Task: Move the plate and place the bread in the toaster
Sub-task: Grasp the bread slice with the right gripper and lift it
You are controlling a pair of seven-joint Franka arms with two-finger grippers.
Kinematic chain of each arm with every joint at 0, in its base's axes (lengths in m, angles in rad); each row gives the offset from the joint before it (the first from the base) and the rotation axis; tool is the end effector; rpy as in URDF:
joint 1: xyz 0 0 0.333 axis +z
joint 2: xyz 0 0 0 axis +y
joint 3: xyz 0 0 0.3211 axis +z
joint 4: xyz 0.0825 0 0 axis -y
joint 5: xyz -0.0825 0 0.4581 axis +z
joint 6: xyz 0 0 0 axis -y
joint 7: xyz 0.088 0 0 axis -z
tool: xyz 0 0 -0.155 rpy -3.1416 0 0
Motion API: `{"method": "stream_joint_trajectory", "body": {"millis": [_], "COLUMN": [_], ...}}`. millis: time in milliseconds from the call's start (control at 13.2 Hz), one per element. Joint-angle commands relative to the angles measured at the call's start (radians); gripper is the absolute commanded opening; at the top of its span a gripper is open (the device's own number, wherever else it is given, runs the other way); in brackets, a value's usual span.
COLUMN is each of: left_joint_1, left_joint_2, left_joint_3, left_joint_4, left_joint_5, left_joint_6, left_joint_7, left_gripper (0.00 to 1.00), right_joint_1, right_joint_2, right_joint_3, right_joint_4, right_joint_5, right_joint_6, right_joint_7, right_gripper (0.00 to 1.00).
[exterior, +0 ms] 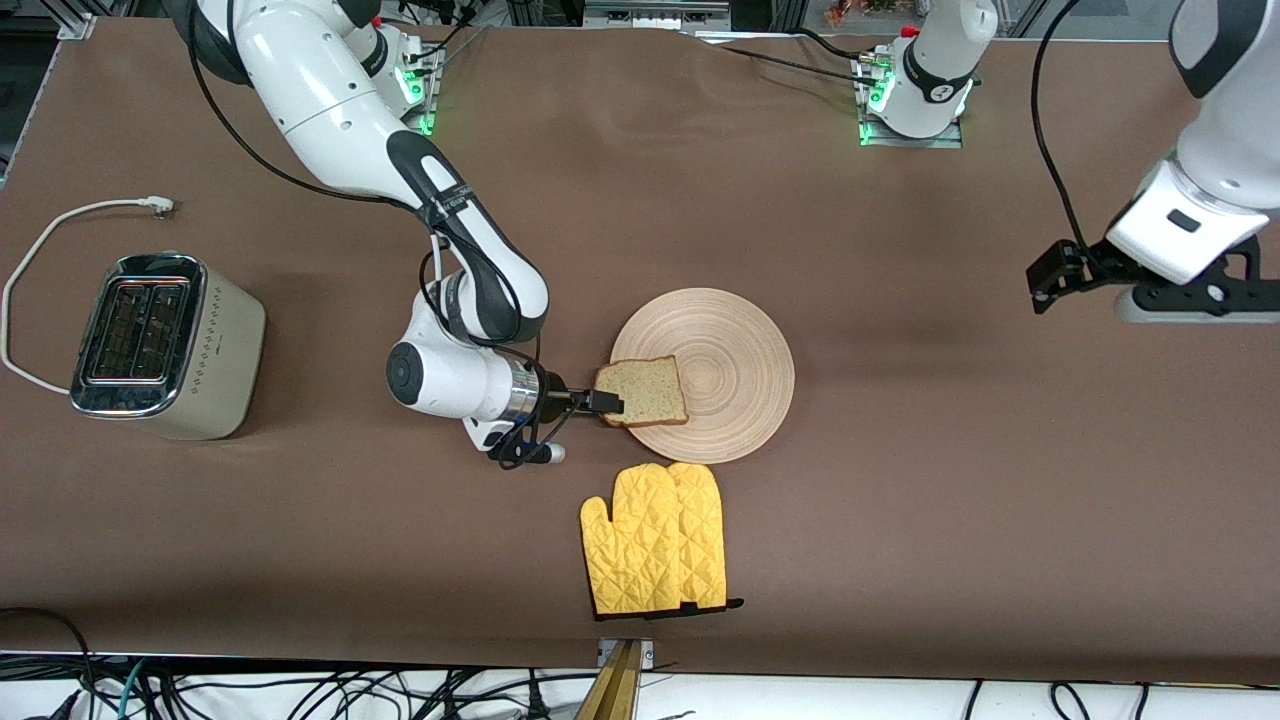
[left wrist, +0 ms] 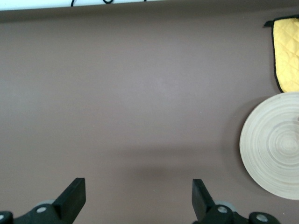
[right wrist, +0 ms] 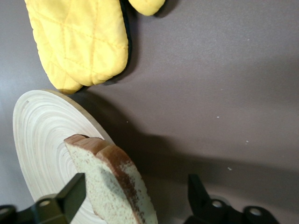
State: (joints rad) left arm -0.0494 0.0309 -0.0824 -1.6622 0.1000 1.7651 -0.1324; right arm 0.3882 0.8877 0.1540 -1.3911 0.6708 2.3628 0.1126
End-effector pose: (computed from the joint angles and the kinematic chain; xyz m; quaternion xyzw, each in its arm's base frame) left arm 0.6523 -0.0723 0.5298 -0.9982 0.0075 -0.0420 0.0429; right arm 0.6913 0.4285 0.1068 -0.9531 0.0498 0.0599 0.2926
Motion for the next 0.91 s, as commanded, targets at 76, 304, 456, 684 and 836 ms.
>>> {"method": "stream_joint_trajectory", "body": {"millis": [76, 304, 456, 684, 836], "left_joint_1": [-0.010, -0.007, -0.004, -0.001, -0.003], "left_joint_2": [-0.035, -0.031, -0.032, -0.031, -0.028], "left_joint_3": [0.015, 0.015, 0.015, 0.018, 0.018], "left_joint_4": [-0.039, -0.036, -0.036, -0.034, -0.036], "left_joint_5": [-0.020, -0.029, -0.029, -0.031, -0.031], "left_joint_6": [0.013, 0.008, 0.004, -0.007, -0.007], "left_joint_7": [-0.009, -0.009, -0.009, -0.009, -0.010], "left_gripper": [1.00, 1.00, 1.00, 1.00, 1.00], "right_joint_1": [0.000, 0.003, 0.015, 0.034, 0.040], "right_joint_2": [0.022, 0.017, 0.017, 0.016, 0.010], "right_joint_3": [0.009, 0.015, 0.016, 0.015, 0.015], "right_joint_4": [0.032, 0.050, 0.050, 0.050, 0.057], "right_joint_5": [0.046, 0.044, 0.044, 0.042, 0.036], "right_joint_6": [0.004, -0.004, -0.002, 0.003, 0.001], "right_joint_7": [-0.022, -0.025, -0.021, -0.019, -0.021], "right_gripper": [0.33, 0.05, 0.00, 0.00, 0.00]}}
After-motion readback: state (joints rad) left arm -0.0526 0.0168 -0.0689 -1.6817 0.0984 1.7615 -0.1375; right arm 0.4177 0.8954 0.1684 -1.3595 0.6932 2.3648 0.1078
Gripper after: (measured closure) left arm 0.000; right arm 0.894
